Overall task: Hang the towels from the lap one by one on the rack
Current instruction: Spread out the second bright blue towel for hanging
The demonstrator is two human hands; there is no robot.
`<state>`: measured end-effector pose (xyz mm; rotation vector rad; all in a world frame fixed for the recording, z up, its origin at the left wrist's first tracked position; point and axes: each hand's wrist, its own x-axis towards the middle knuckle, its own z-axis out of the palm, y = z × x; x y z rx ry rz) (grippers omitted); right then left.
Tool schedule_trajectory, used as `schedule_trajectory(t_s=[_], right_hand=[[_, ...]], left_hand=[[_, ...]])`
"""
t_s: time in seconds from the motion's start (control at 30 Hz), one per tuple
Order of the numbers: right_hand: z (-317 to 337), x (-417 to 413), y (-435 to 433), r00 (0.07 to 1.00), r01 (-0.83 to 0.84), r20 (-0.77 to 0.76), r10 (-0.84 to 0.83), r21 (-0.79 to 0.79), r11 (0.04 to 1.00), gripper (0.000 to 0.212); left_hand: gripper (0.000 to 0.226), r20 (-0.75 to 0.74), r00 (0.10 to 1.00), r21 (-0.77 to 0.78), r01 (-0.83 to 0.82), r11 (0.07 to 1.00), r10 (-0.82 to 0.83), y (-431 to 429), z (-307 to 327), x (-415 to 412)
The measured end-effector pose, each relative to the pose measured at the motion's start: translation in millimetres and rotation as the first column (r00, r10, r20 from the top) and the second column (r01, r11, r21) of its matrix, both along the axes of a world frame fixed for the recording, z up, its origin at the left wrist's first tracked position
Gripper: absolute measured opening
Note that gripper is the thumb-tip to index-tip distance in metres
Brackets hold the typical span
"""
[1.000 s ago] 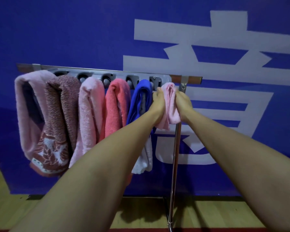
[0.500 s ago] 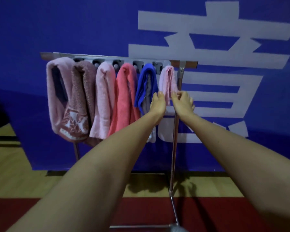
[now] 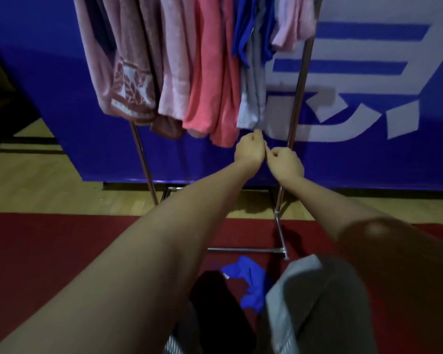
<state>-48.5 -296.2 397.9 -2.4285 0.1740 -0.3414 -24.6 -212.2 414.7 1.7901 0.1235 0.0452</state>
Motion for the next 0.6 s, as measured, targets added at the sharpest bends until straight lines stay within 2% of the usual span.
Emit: schedule_trajectory(t_s=[0.13,0.23,0.37,0.47,0.6], right_hand=[[-64,0,12,0.986,-0.001,-0.164,0.009,0.049,0.999,0.056],[-118,2,10,0.958,-0.011,-0.285,0.027,0.059,0.998,0.055],[-190,6,12,0.880,-0.109,-0.455,0.133,0.079,0.991,0.050],[-250,10,12,0.826,-0.108,-0.547,0.136,0.083,0.991,0.050],[-334,14,5,0.644,-0.187,-0.752,0.140,0.023,0.982,0.029]], left_hand=[[0.039,-0.087,0.994,0.130,-0.053,0.990,0.065,18,-63,0],[0.043,-0.246,0.969,0.191,0.031,0.981,0.017,31,-122,6],[0.041,-0.493,0.866,0.230,0.221,0.948,-0.082,45,-208,6],[0.044,-0.626,0.768,0.213,0.337,0.917,-0.136,52,-267,-1],[0.038,-0.748,0.634,0.139,0.438,0.888,-0.196,51,-345,-9]])
